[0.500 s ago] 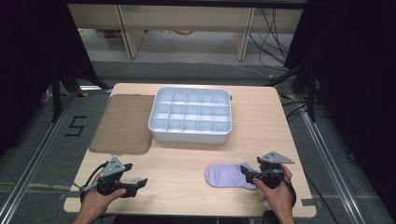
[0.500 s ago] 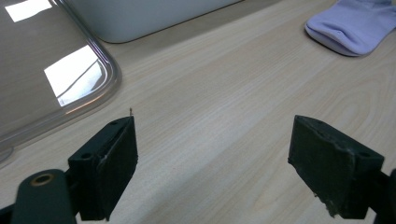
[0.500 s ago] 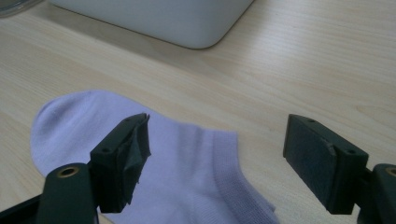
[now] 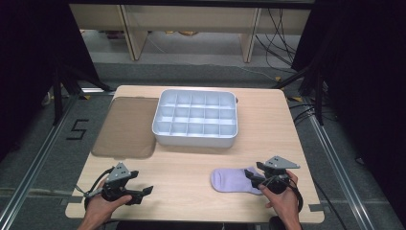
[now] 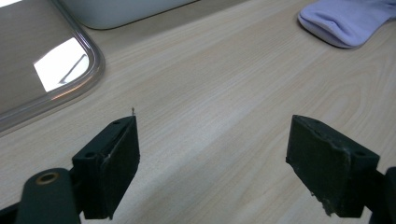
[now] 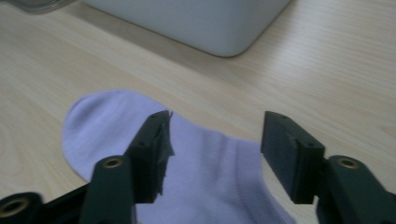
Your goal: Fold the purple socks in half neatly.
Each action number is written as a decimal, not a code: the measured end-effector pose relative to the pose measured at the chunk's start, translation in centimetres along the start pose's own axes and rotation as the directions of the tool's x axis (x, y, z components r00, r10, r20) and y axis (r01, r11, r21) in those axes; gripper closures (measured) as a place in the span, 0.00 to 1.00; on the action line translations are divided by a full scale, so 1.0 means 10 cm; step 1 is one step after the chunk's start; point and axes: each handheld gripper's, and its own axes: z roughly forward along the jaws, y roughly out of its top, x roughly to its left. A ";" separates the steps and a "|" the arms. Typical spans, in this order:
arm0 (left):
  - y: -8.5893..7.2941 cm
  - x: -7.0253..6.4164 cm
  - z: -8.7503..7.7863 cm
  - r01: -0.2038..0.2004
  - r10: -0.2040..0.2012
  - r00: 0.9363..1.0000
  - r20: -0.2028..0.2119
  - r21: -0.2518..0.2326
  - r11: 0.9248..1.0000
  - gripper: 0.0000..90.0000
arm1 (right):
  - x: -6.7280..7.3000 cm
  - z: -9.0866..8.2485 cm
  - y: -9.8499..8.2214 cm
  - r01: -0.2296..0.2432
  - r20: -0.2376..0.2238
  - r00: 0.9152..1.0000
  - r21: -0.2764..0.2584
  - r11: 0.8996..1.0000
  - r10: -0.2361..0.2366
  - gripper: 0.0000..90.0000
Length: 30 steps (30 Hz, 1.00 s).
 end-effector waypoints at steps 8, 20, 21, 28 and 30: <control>0.00 0.00 0.00 0.010 -0.010 1.000 -0.001 0.004 1.000 0.18 | 0.16 0.05 0.04 0.070 -0.063 0.996 0.030 0.997 -0.068 0.80; 0.00 0.00 0.01 0.003 -0.003 1.000 0.003 0.002 1.000 0.18 | 0.30 0.26 0.05 0.164 -0.117 0.982 0.115 0.980 -0.150 0.99; 0.00 0.00 0.01 0.005 -0.005 1.000 0.003 0.003 1.000 0.18 | 0.29 0.28 0.06 0.178 -0.114 0.980 0.122 0.976 -0.165 0.99; 0.01 0.00 0.02 0.003 -0.003 1.000 0.005 0.009 1.000 0.18 | 0.29 0.35 0.04 0.179 -0.111 0.981 0.177 0.968 -0.161 1.00; 0.01 0.01 0.02 -0.018 0.018 1.000 0.003 0.027 0.999 0.18 | 0.29 0.38 0.04 0.203 -0.113 0.976 0.185 0.961 -0.185 1.00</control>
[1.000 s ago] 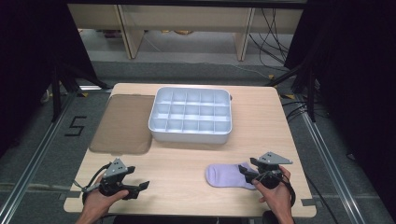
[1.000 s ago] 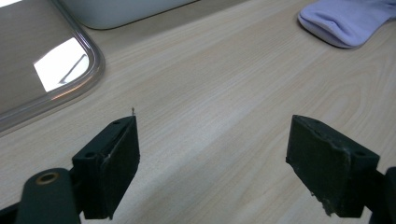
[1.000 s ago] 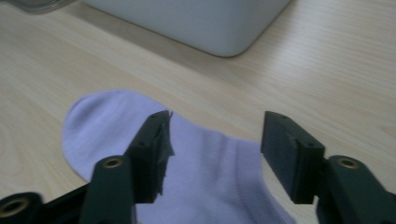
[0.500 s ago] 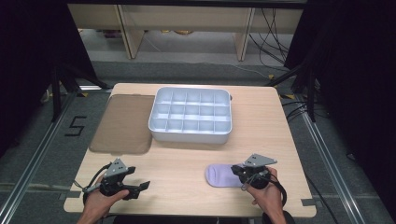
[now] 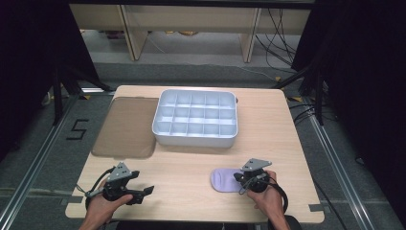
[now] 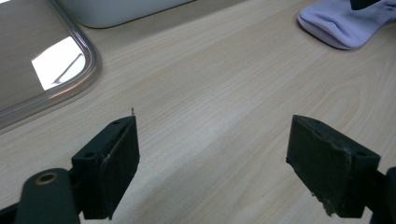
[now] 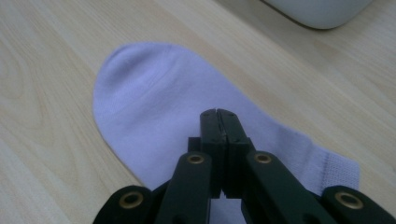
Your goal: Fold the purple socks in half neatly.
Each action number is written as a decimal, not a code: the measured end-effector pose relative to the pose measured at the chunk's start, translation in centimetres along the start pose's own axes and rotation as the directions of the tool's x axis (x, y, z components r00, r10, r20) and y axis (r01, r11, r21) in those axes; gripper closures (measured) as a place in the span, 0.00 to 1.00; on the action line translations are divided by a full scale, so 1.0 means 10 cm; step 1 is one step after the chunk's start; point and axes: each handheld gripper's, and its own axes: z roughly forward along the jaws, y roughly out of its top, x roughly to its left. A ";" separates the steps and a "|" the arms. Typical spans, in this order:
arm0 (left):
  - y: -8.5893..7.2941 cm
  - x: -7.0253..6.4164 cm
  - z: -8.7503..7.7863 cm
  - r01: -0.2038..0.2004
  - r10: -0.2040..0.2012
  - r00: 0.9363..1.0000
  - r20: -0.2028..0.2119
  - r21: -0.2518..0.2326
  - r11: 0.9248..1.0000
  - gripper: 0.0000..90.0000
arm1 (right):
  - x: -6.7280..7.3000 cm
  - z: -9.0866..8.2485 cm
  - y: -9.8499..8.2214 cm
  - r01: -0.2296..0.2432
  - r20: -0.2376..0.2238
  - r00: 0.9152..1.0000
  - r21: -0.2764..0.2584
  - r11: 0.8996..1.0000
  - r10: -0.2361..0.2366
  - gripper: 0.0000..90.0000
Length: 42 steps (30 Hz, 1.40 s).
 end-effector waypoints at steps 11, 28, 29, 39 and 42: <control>0.01 -0.02 0.03 0.020 -0.019 1.000 0.006 -0.008 1.000 0.19 | 0.07 0.12 0.04 0.021 -0.005 1.000 0.032 0.999 -0.021 1.00; 0.01 -0.06 0.10 0.010 -0.011 1.000 0.025 0.012 1.000 0.18 | 0.61 0.47 0.44 0.128 -0.093 0.988 0.027 0.991 -0.125 1.00; 0.01 -0.06 0.10 0.004 -0.004 1.000 0.028 0.020 1.000 0.18 | 0.64 0.49 0.46 0.130 -0.096 0.987 0.025 0.991 -0.127 1.00; 0.02 -0.10 0.17 -0.011 0.009 0.999 0.052 0.038 0.999 0.17 | 0.87 0.66 0.63 0.147 -0.130 0.981 0.015 0.989 -0.144 1.00; 0.02 -0.13 0.21 -0.005 0.003 0.999 0.050 0.026 1.000 0.17 | 0.95 0.70 0.68 0.145 -0.143 0.980 0.015 0.989 -0.141 1.00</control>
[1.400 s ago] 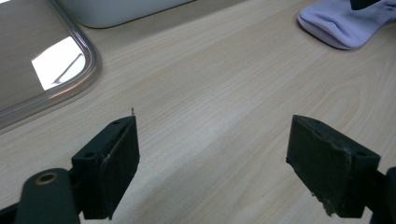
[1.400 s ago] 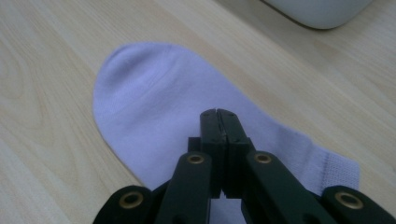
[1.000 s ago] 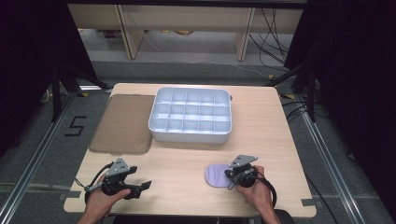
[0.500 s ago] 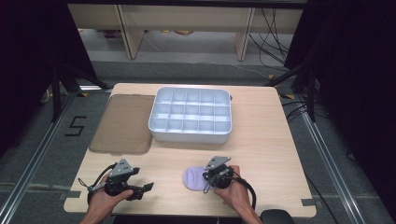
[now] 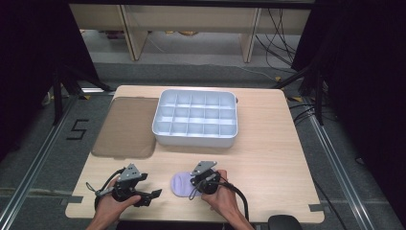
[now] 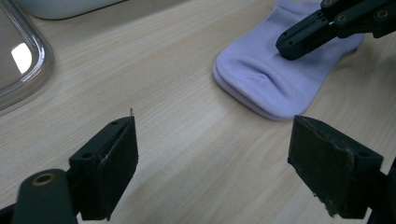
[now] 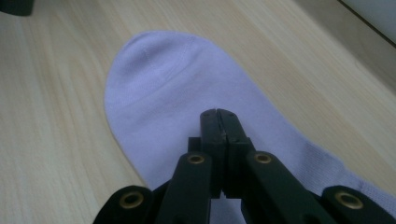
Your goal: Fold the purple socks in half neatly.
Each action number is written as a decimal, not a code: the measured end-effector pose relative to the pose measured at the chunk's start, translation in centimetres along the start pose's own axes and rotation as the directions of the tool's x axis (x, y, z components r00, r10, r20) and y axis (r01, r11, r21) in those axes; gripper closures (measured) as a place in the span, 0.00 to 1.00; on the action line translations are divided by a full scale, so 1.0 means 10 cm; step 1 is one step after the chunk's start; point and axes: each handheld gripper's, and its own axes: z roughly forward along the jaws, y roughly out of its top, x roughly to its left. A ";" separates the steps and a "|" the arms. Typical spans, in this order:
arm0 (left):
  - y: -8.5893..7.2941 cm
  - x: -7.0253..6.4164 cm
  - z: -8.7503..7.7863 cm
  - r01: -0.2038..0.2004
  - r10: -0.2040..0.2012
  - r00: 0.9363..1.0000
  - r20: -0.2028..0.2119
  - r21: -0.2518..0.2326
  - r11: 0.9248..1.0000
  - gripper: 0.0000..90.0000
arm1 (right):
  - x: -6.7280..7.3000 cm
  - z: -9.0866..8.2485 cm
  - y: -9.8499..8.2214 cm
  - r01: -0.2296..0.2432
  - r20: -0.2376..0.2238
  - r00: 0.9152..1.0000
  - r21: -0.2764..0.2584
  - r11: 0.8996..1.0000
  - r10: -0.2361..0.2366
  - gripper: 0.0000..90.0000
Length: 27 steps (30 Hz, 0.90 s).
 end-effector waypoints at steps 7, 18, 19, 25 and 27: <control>0.03 0.00 0.09 -0.023 0.023 1.000 -0.001 0.033 0.999 0.19 | 0.11 0.07 0.08 0.019 -0.027 0.999 -0.001 1.000 -0.019 1.00; 0.09 -0.05 0.32 -0.003 -0.003 0.997 0.076 0.085 0.996 0.35 | 0.11 0.09 0.07 0.038 -0.015 0.999 -0.026 0.999 -0.039 0.99; 0.09 -0.08 0.34 -0.011 0.005 0.997 0.080 0.080 0.997 0.37 | 0.11 0.08 0.07 0.038 -0.013 0.999 -0.019 0.999 -0.038 0.99; 0.13 -0.13 0.40 -0.088 0.082 0.994 0.066 0.098 0.991 0.52 | 0.12 0.07 0.07 0.034 -0.023 0.999 -0.014 0.999 -0.034 0.98; 0.13 -0.16 0.41 -0.073 0.067 0.995 0.069 0.084 0.994 0.62 | 0.12 0.07 0.07 0.033 -0.023 0.999 -0.014 0.999 -0.034 0.97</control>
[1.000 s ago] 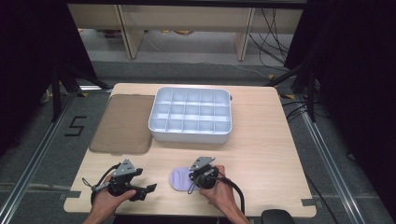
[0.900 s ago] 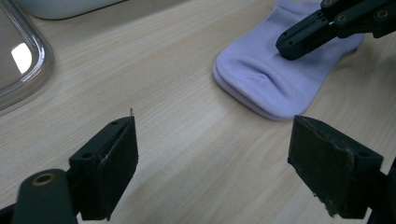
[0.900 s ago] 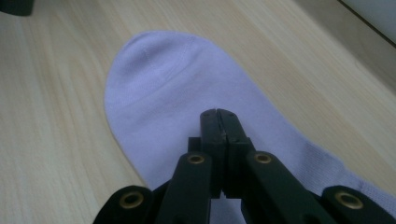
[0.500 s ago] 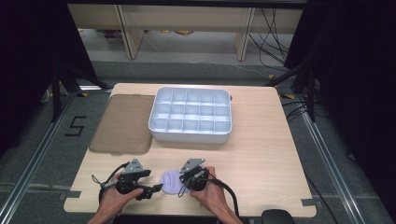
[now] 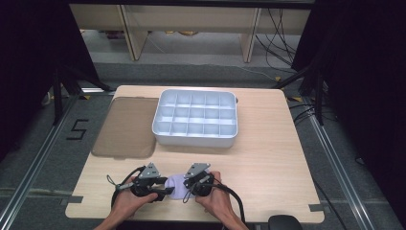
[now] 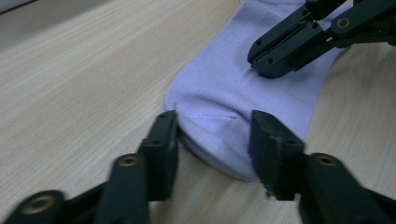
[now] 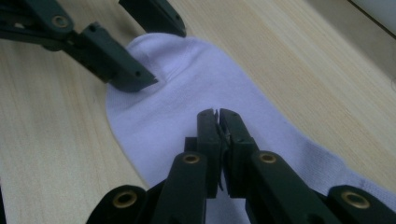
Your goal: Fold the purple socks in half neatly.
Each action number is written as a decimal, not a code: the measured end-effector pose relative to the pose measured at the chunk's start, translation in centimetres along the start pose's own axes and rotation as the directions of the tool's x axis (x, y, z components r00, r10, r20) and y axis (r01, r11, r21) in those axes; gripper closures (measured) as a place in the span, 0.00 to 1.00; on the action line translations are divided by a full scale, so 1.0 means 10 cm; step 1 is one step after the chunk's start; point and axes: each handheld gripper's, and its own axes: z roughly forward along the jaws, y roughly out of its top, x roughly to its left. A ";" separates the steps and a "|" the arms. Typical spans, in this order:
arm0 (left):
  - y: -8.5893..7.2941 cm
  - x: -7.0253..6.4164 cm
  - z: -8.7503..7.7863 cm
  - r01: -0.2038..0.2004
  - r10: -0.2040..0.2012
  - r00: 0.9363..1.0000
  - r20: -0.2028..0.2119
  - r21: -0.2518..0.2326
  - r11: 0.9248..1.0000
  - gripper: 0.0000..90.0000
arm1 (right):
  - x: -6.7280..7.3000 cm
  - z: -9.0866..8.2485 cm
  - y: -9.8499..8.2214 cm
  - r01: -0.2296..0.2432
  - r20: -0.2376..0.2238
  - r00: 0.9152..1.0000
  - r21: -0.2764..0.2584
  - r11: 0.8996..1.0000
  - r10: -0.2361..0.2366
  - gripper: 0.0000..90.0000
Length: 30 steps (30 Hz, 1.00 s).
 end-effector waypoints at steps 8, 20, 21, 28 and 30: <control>0.03 -0.01 0.03 -0.038 0.039 0.999 0.011 -0.026 0.999 0.94 | 0.00 0.00 0.00 -0.003 -0.009 1.000 -0.004 1.000 0.003 0.95; 0.09 0.00 -0.08 -0.093 0.094 0.995 0.014 -0.049 0.994 0.95 | -0.31 -0.45 -0.13 -0.061 0.036 0.997 -0.072 0.996 0.064 0.96; 0.09 0.00 -0.09 -0.077 0.078 0.997 0.013 -0.049 0.996 0.95 | -0.33 -0.49 -0.16 -0.075 0.042 0.996 -0.068 0.995 0.078 0.97; 0.11 0.01 -0.15 -0.109 0.110 0.994 0.012 -0.047 0.993 0.95 | -0.43 -0.61 -0.31 -0.107 0.055 0.993 -0.037 0.994 0.109 1.00; 0.11 0.00 -0.17 -0.113 0.114 0.993 0.016 -0.050 0.992 0.95 | -0.44 -0.56 -0.33 -0.082 0.048 0.995 -0.028 0.996 0.083 1.00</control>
